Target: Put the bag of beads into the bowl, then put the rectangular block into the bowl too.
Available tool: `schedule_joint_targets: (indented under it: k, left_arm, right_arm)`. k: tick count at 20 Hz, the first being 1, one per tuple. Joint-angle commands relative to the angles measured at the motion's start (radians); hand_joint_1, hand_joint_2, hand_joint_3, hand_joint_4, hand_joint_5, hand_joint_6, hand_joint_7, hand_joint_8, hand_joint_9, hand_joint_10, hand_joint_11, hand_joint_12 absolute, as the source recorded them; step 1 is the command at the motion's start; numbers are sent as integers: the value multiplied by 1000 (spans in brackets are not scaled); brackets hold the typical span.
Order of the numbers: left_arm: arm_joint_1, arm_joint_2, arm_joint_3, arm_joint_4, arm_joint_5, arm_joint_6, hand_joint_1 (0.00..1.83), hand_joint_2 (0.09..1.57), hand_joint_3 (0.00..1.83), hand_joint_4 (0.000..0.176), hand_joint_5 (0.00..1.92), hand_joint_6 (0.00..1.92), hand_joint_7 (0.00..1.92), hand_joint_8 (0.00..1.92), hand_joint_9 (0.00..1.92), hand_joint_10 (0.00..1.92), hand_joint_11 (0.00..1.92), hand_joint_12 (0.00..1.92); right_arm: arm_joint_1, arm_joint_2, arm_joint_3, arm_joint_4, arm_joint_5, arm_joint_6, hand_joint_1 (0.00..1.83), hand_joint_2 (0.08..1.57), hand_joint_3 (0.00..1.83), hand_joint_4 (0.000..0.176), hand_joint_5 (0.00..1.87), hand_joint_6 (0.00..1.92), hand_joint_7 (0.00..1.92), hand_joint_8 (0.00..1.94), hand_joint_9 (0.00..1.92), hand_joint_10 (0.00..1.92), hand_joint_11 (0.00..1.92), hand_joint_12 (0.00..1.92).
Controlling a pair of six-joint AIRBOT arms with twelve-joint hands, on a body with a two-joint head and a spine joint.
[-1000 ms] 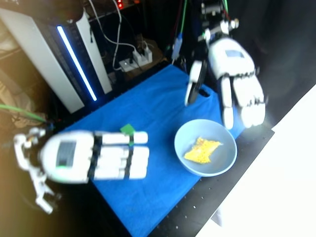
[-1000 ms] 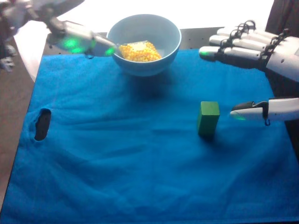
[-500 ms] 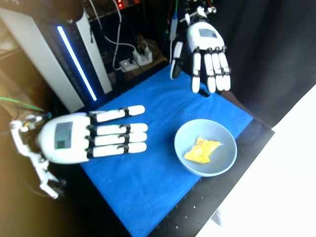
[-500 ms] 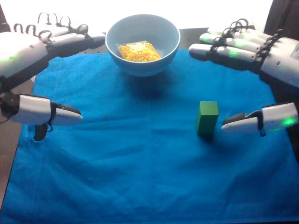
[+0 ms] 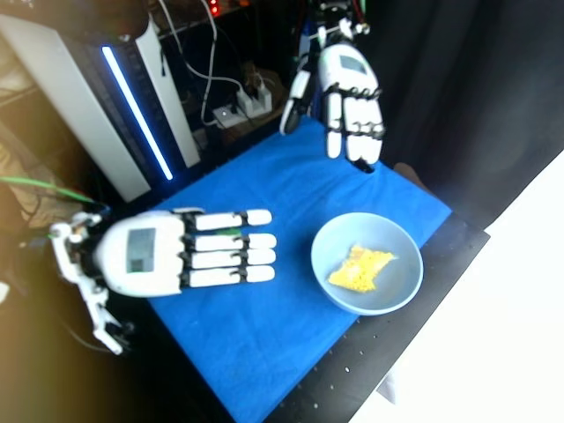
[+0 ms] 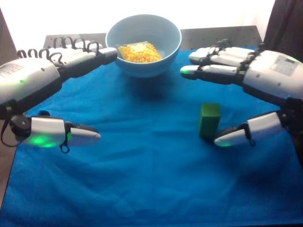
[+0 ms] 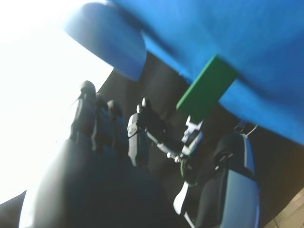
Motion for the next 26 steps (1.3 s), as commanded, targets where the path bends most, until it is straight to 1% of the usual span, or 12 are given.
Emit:
schedule_joint_targets:
  k: [1, 2, 3, 5, 7, 10, 11, 14, 15, 18, 21, 26]
  left_arm:
    - [-7, 1, 1, -13, -125, -5, 791, 983, 0, 89, 60, 0, 43, 0, 12, 4, 0, 218]
    - [-7, 1, 1, -14, -125, -5, 779, 985, 0, 85, 53, 2, 42, 0, 14, 3, 0, 295]
    - [-6, -1, 2, -15, -123, -5, 779, 995, 2, 85, 55, 2, 43, 0, 3, 2, 0, 234]
    - [-6, -5, 4, -17, -116, -5, 779, 998, 2, 85, 56, 1, 43, 0, 2, 1, 0, 200]
    - [-6, -10, 8, -19, -112, -5, 790, 985, 0, 81, 58, 1, 62, 0, 36, 4, 0, 374]
    - [-6, -14, 10, -20, -110, -5, 763, 988, 0, 81, 48, 0, 58, 0, 30, 1, 0, 355]
    - [-6, -15, 10, -21, -109, -6, 780, 989, 0, 87, 55, 3, 66, 3, 28, 2, 0, 341]
    - [-6, -18, 11, -21, -98, -6, 784, 994, 1, 88, 62, 2, 69, 1, 35, 2, 0, 292]
    - [-6, -19, 12, -21, -97, -6, 777, 993, 0, 105, 66, 3, 57, 0, 22, 0, 0, 289]
    - [-5, -20, 12, -22, -98, -7, 772, 980, 0, 98, 88, 4, 81, 1, 47, 6, 0, 375]
    - [-2, -22, 12, -25, -96, -7, 781, 989, 1, 95, 86, 1, 64, 6, 24, 14, 0, 242]
    - [11, -25, 12, -31, -100, -15, 780, 982, 0, 103, 91, 0, 101, 1, 62, 7, 0, 190]
  right_arm:
    - [20, -6, 4, 29, 94, 1, 826, 867, 0, 104, 285, 2, 303, 37, 292, 2, 41, 741]
    - [25, -13, 10, 21, 83, 1, 832, 877, 0, 107, 293, 1, 292, 15, 283, 2, 7, 931]
    - [32, -20, 14, 11, 74, 1, 863, 920, 1, 42, 366, 5, 445, 13, 438, 20, 72, 809]
    - [39, -27, 17, 0, 67, 1, 865, 924, 1, 37, 376, 5, 469, 12, 466, 21, 90, 802]
    - [42, -30, 20, -11, 62, 1, 844, 927, 1, 23, 513, 13, 651, 17, 671, 65, 133, 1347]
    - [44, -30, 24, -14, 58, 1, 892, 937, 1, 13, 599, 8, 711, 22, 729, 89, 244, 1360]
    - [45, -30, 25, -14, 57, 1, 930, 956, 0, 0, 808, 11, 899, 528, 708, 1143, 466, 1693]
    - [45, -30, 25, -14, 57, 1, 975, 962, 0, 0, 905, 14, 975, 735, 804, 1277, 591, 1717]
    - [46, -30, 25, -14, 57, 1, 950, 974, 1, 0, 1071, 22, 1005, 1333, 919, 1650, 786, 1913]
    - [46, -30, 25, -12, 58, 1, 1171, 1029, 0, 0, 1171, 621, 1061, 940, 957, 1296, 782, 1669]
    - [47, -30, 24, -13, 59, 1, 1276, 1034, 0, 0, 1203, 451, 1169, 875, 1048, 895, 759, 1373]
    - [101, 5, 5, -48, 94, 1, 1250, 1052, 3, 0, 1053, 768, 1205, 730, 1085, 950, 851, 1471]
